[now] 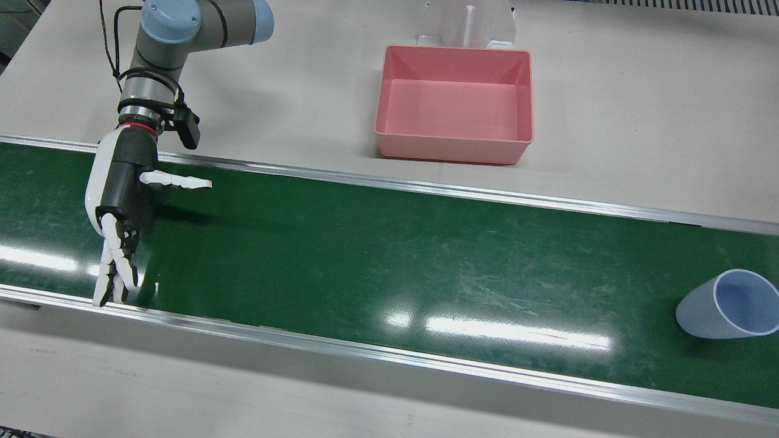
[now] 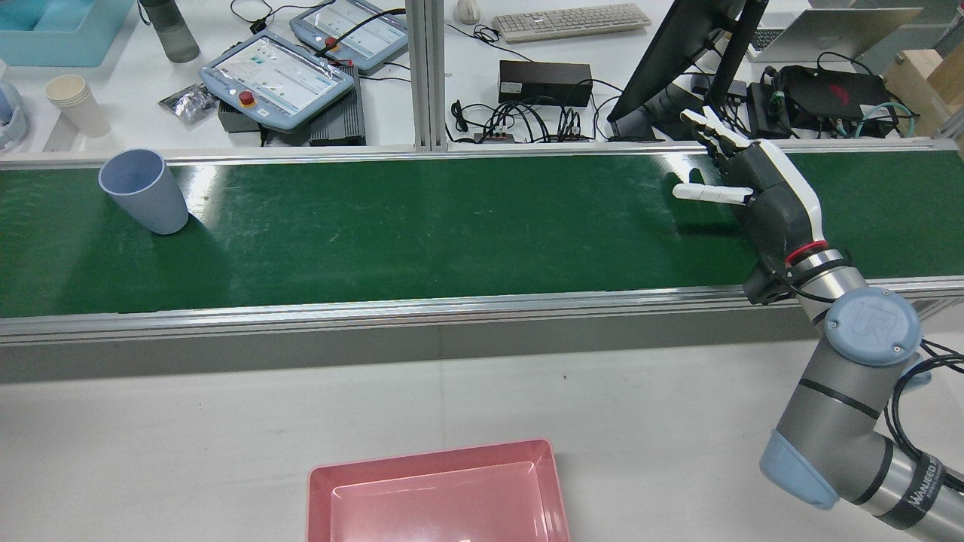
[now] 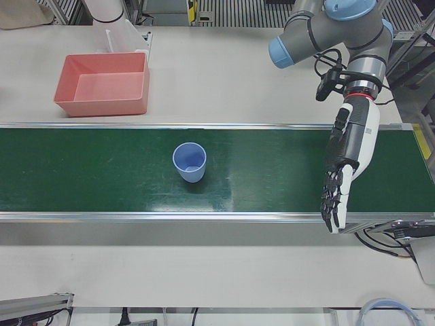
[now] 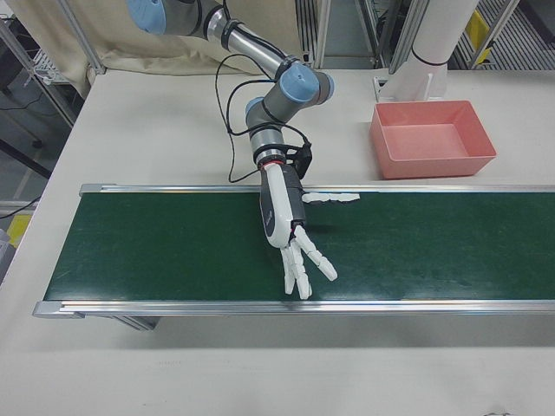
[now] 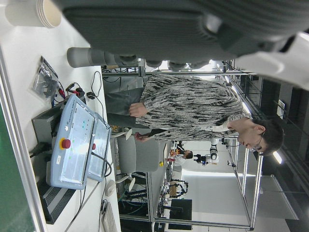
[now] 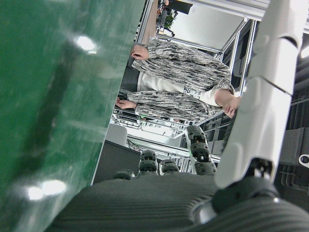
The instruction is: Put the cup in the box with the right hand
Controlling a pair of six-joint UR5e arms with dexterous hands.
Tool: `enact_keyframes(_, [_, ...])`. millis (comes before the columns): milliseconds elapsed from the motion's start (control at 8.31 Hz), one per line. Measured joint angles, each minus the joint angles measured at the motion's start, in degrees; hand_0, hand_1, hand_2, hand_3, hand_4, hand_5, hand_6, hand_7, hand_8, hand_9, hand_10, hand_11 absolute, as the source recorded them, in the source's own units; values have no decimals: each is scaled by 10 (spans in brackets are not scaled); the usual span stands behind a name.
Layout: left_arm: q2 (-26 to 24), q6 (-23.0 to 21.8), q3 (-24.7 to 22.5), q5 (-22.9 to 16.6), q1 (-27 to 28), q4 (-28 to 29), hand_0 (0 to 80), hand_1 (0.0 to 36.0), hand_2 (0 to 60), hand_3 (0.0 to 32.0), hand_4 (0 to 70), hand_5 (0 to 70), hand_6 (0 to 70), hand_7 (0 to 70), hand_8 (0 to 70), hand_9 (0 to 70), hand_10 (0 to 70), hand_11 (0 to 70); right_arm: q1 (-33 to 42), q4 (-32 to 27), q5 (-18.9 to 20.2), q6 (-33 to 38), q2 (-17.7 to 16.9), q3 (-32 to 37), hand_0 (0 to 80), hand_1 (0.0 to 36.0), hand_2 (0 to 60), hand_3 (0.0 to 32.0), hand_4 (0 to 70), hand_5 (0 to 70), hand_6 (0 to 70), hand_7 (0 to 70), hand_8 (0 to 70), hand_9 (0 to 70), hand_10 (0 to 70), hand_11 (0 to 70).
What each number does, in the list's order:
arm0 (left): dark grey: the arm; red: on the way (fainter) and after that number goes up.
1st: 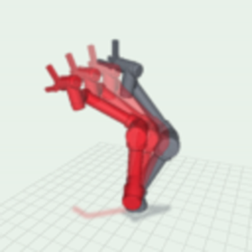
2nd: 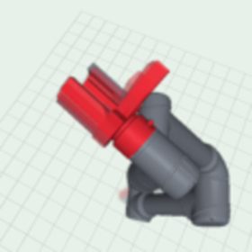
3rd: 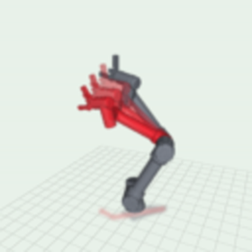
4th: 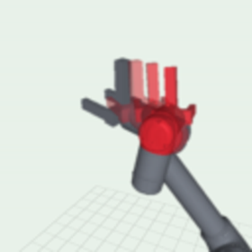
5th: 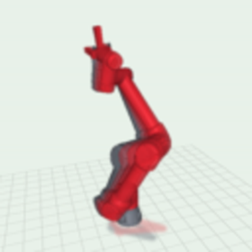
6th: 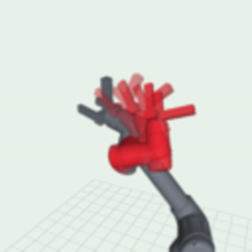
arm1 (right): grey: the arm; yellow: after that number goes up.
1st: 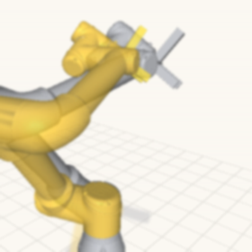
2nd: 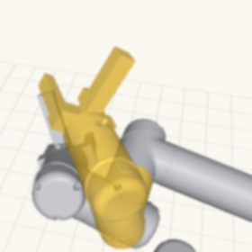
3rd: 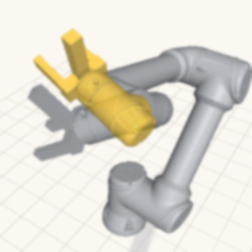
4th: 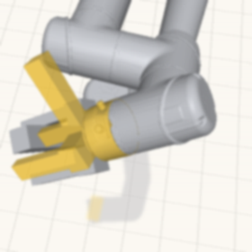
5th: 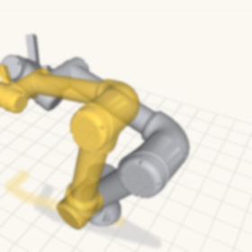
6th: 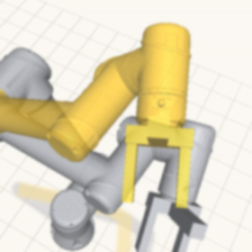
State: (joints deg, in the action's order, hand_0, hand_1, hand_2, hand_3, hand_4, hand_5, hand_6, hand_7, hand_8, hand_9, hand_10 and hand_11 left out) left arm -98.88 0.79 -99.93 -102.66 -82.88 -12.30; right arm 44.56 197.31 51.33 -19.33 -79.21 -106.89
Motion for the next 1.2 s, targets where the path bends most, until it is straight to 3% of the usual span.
enact_keyframes(1203, [0, 0, 1, 0, 0, 1, 0, 0, 0, 0, 0, 0, 0, 0, 0, 0, 0, 0, -7, 0, 0, -6, 4, -3, 499, 185, 24, 0, 0, 64, 36, 64, 65, 96, 0, 0])
